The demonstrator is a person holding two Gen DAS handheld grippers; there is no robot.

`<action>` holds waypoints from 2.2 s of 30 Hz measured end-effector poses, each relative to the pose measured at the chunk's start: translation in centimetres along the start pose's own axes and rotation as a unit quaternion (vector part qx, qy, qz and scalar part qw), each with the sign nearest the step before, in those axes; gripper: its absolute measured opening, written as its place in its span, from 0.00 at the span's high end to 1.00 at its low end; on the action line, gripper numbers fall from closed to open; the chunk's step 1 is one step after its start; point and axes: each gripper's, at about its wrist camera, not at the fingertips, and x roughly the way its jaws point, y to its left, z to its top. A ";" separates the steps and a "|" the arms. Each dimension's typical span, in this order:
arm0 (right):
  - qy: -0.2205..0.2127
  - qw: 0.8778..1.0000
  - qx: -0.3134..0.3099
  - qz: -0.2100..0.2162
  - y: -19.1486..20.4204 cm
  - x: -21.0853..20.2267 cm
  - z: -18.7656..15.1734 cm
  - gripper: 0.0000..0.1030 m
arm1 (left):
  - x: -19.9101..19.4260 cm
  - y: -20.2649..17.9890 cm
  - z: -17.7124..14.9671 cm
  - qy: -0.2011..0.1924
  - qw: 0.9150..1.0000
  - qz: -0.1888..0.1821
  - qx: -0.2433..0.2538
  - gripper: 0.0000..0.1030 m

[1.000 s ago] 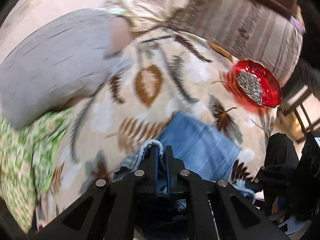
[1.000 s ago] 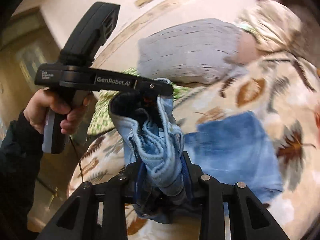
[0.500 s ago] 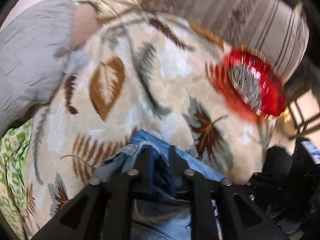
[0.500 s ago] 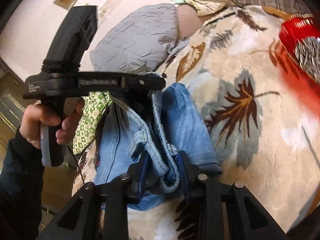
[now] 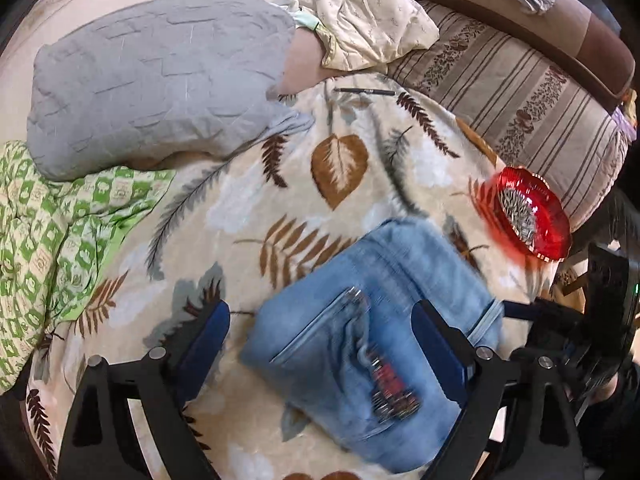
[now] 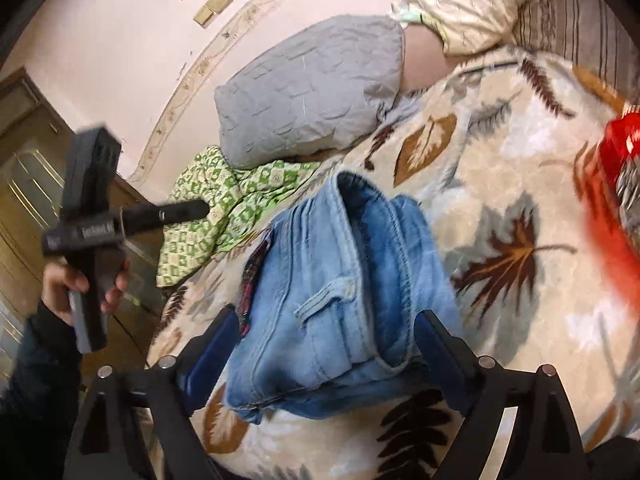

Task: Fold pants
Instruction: 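Grasp the jeans bundle with both grippers and square its edges, then open both grippers and withdraw them from the folded jeans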

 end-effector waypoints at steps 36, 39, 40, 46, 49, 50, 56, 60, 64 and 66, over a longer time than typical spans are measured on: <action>0.004 0.991 -0.096 -0.089 -1.5 -0.1 2.5 0.74 | 11.6 -7.3 1.9 0.063 0.995 -0.032 0.067 0.66; 0.067 0.991 -0.056 -0.099 -4.9 4.1 0.5 0.74 | 14.4 -6.7 0.6 0.088 0.995 -0.026 0.048 0.63; 0.062 0.991 -0.055 -0.102 -5.3 4.7 0.0 0.74 | 14.7 -6.5 0.3 0.082 0.995 -0.027 0.041 0.62; 0.054 0.991 -0.065 -0.108 -5.3 4.9 0.0 0.74 | 14.7 -6.5 0.3 0.077 0.996 -0.022 0.039 0.60; 0.050 0.990 -0.067 -0.115 -5.2 4.9 0.0 0.73 | 14.5 -6.6 0.0 0.061 0.997 -0.015 0.043 0.52; 0.049 0.990 -0.070 -0.117 -5.1 4.8 0.0 0.69 | 14.1 -6.7 -0.1 0.047 0.998 -0.002 0.047 0.44; 0.017 0.981 -0.103 -0.161 -3.4 2.0 0.1 0.16 | 10.7 -5.5 -1.3 0.022 0.999 0.038 0.026 0.18; 0.001 0.976 -0.138 -0.168 -1.4 0.7 0.6 0.15 | 7.4 -4.1 -2.8 0.021 0.999 0.028 -0.016 0.07; -0.003 0.973 -0.159 -0.165 0.1 0.4 0.9 0.15 | 3.0 -3.6 -5.4 0.000 0.999 0.026 -0.041 0.07; -0.003 0.974 -0.162 -0.159 0.4 0.3 1.0 0.15 | 1.4 -4.2 -6.8 -0.008 0.999 0.034 -0.039 0.07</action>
